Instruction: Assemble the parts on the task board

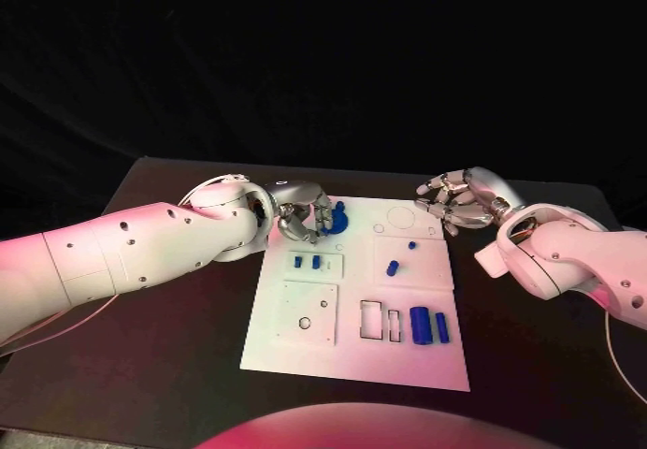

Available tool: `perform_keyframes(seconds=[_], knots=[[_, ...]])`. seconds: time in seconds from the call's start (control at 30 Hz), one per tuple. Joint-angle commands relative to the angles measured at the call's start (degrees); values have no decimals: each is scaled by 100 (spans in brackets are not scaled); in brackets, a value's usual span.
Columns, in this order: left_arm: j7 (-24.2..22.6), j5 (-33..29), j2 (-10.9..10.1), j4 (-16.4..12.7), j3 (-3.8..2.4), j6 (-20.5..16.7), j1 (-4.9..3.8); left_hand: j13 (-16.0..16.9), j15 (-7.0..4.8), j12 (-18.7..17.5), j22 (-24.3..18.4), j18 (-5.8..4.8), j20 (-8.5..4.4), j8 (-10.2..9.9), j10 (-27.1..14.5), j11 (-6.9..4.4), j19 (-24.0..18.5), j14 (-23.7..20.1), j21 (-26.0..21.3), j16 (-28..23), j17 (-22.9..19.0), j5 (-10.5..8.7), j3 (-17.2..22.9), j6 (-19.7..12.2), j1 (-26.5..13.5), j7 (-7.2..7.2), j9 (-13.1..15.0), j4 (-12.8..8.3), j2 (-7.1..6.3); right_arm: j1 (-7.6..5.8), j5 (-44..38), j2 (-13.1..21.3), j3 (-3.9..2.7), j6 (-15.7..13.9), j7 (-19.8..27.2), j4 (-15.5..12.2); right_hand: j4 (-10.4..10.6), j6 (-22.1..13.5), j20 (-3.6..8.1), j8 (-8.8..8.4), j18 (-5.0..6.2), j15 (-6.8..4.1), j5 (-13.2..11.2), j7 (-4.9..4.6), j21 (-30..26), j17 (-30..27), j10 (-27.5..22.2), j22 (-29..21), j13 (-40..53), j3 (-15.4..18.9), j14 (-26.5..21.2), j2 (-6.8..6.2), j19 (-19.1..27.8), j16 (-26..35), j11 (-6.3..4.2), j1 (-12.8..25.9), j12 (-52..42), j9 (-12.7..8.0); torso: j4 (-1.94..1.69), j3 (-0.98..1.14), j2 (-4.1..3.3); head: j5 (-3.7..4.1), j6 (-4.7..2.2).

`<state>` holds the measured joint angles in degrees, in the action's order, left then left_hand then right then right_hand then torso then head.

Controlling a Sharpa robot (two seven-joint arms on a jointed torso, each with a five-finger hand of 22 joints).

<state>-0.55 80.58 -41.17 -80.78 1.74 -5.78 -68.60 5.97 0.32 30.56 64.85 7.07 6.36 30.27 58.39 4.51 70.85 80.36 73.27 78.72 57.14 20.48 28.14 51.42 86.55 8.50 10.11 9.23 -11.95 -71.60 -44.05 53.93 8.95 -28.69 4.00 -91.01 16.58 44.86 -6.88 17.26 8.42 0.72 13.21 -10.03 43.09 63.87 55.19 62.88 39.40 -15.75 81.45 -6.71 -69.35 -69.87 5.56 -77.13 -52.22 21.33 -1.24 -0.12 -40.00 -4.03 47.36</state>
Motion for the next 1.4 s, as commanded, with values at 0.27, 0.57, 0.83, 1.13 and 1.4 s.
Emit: perform_keyframes(seconds=[0.27, 0.57, 0.83, 1.13, 1.4], knots=[[42, -117, -177, -36, -6, 232, 1, -9, 9, -38, -27, -73, 2, -34, 55, 2, -27, 16, -21, -24, -18, -14, 16, 41, -51, -2, -7, -29, -19, 13, -40, 2, -1, 57, -6, -5, -14, 36, 9, 38, 41, 12, 30, -11, -15, -6, -132, -4, -5, -36, -42, -31, 40, 18, -33, 28, 25, 7, 18, -8, -9, -23, -15], [101, -85, -243, -79, -4, 356, 4, -10, 9, -49, -43, -70, 2, -43, 57, 3, -42, 8, -32, -31, -35, -13, 20, 41, -54, -1, -6, -32, -19, 19, -40, 1, -1, 56, -4, -13, -16, 27, 9, 46, 42, 12, 31, -11, -28, -2, -125, -9, -22, -40, -42, -33, 42, 17, -33, 32, 29, 10, 10, -3, -10, -28, -18], [161, -82, -232, -84, -1, 450, 8, -11, 11, -61, -70, -63, 3, -52, 59, 4, -67, -1, -52, -39, -55, -13, 22, 41, -60, 0, -5, -36, -24, 19, -40, -1, -1, 52, 1, -18, -17, 26, 9, 48, 46, 12, 31, -11, -48, -20, -124, -20, -25, -41, -49, -34, 51, 32, -33, 31, 30, 11, 15, -2, -10, -34, -9], [198, -71, -193, 0, 6, 517, 33, -11, 11, -67, -74, -62, 3, -57, 65, 4, -73, -2, -56, -37, -49, -14, 24, 46, -62, -1, -4, -39, -24, 20, -40, -9, -1, 51, 5, -28, -17, 26, 9, 48, 46, 12, 31, -11, -48, -20, -124, -20, -25, -41, -49, -34, 51, 32, -33, 31, 30, 11, 13, -4, -8, -32, -4], [221, -29, -164, 46, 8, 579, 44, -10, 11, -71, -77, -61, 4, -60, 71, 2, -78, -5, -58, -37, -51, -14, 26, 49, -62, -3, -2, -44, -24, 20, -48, -5, -1, 49, 3, -33, -19, 24, 9, 54, 47, 12, 32, -10, -60, -22, -122, -25, -36, -45, -51, -34, 54, 35, -34, 29, 33, 13, 14, -2, -8, -37, -31]])
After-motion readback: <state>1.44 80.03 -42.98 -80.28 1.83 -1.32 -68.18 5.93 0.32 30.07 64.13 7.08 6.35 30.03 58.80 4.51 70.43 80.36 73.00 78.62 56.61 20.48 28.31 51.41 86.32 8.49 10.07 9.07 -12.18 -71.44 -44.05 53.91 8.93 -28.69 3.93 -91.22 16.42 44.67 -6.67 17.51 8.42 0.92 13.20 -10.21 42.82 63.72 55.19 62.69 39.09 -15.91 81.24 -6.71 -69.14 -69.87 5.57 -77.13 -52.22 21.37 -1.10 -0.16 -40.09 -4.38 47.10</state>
